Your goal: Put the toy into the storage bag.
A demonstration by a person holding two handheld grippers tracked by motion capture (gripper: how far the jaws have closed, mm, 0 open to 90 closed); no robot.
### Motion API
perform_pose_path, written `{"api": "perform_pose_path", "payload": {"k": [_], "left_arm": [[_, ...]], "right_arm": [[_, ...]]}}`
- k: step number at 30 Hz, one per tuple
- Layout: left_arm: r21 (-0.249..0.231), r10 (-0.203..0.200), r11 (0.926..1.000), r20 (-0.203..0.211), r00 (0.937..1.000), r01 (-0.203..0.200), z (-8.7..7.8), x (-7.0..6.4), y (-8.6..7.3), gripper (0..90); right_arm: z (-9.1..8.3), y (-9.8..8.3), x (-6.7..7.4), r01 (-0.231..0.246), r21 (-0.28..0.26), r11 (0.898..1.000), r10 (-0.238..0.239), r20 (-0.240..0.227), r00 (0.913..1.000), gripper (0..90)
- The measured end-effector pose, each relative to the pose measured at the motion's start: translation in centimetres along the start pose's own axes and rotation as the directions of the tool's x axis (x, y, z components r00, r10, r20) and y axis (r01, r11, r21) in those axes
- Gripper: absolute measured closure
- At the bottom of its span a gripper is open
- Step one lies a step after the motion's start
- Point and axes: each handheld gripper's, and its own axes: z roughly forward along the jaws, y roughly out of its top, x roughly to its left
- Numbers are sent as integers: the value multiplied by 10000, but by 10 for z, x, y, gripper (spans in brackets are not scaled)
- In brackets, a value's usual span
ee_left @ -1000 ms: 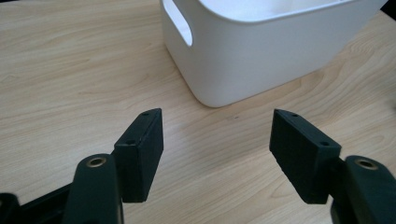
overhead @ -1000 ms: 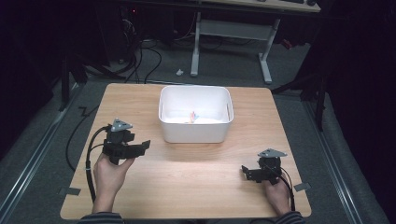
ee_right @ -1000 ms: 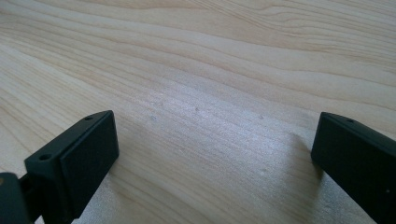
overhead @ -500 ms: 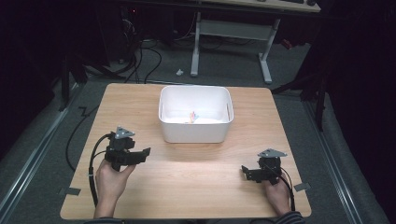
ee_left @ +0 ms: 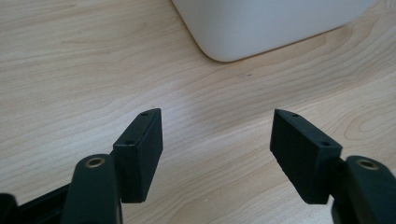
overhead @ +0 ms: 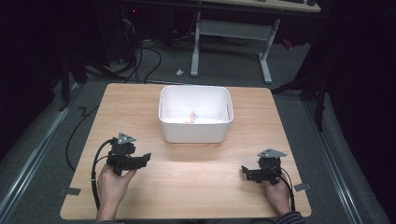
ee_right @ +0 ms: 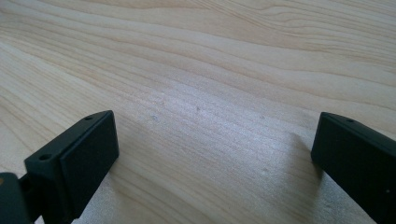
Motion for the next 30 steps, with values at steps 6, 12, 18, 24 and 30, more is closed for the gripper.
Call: {"api": "perform_pose_path", "payload": {"k": [6, 12, 18, 24, 30], "left_arm": [[95, -196, 9998, 129, 9997, 194, 8, 1, -10, 349], [143, -294, 9995, 281, 9992, 290, 15, 0, -15, 349], [302, -296, 9991, 109, 9995, 293, 27, -3, -25, 347], [403, -214, 9989, -338, 9992, 228, 42, -7, -37, 334], [666, 306, 9976, -1428, 9893, -212, 63, -12, -52, 265]], "right_arm": [[0, 0, 0, 28, -15, 10000, -28, 2, 10000, 6], [0, 0, 0, 29, -14, 10000, -29, 2, 10000, 6], [0, 0, 0, 26, -14, 10000, -26, -2, 10000, 6], [0, 0, 0, 28, -16, 10000, -28, 0, 10000, 6], [0, 0, 0, 23, -15, 10000, -23, 1, 10000, 6]]}}
